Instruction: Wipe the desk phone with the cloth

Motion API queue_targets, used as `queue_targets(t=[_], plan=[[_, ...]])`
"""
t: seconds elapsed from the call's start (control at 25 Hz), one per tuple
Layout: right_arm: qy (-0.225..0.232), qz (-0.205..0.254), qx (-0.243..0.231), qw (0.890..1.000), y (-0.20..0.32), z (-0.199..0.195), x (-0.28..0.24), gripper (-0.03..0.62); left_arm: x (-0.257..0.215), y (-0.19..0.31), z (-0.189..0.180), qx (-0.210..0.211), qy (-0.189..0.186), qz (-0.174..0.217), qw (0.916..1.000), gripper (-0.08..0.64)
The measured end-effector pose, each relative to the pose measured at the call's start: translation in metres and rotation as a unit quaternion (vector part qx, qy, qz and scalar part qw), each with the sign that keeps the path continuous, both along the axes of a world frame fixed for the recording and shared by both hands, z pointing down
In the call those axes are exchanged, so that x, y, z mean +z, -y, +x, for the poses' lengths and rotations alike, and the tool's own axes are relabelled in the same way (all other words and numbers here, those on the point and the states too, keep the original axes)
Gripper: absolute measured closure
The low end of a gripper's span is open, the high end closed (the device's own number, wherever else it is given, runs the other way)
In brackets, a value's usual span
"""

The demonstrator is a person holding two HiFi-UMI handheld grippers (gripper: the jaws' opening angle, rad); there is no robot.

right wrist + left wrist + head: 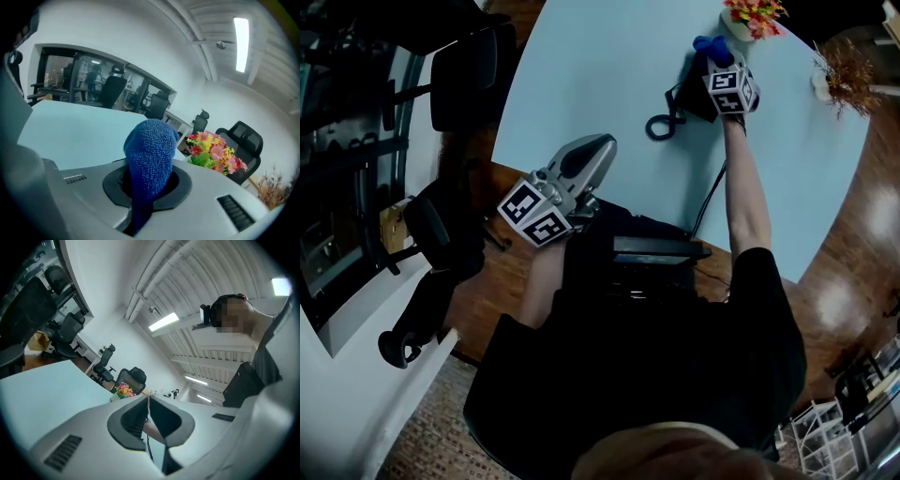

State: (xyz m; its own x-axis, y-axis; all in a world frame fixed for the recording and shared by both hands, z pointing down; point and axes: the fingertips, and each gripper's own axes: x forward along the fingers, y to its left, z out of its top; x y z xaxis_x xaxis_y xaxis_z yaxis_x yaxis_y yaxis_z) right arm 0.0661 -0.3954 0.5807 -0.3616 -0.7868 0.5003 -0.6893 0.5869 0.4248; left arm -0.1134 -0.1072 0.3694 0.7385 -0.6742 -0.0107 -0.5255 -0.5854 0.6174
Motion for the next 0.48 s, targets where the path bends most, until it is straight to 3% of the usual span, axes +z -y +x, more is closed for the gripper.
queue_targets(t=[0.16, 0.32, 0.48], plan=[[-0.044, -0.019, -0.059, 0.997, -0.045, -0.028, 0.018, 0.591, 0.006, 0.001, -0.016, -0.007, -0.005, -0.006, 0.9999, 0.563], [-0.046, -0.066, -0.130, 0.988, -0.109, -0.051, 0.059, 0.591, 0.013, 0.009, 0.004, 0.011, -0.009, -0.005, 0.9999, 0.563], [-0.037, -0.131, -0.173, 0.975, -0.175, -0.065, 0.089, 0.591, 0.009, 0.010, 0.022, 0.034, -0.014, 0.000, 0.9993, 0.563]])
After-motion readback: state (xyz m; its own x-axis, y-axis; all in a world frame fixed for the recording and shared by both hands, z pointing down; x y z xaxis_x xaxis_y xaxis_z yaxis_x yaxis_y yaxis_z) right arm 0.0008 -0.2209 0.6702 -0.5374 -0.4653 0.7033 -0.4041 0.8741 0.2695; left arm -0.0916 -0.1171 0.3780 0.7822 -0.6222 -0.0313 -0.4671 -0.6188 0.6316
